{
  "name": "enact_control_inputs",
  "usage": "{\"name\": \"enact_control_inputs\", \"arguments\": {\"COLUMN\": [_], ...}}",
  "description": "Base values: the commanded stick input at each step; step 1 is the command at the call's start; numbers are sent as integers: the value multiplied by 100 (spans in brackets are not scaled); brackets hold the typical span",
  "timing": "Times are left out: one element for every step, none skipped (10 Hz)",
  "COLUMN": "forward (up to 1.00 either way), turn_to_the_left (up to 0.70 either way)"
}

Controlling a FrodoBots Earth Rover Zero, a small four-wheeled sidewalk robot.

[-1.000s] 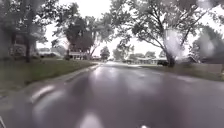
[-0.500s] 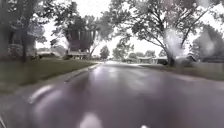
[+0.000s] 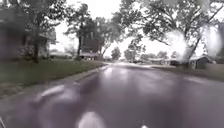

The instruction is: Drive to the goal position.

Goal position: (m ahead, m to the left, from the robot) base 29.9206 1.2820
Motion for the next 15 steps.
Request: {"name": "enact_control_inputs", "arguments": {"forward": [50, 50, 50, 50, 50, 50, 50, 50, 50, 50, 50, 50, 50, 50, 50], "turn_to_the_left": [0, 0, 0, 0, 0, 0, 0, 0, 0, 0, 0, 0, 0, 0, 0]}}
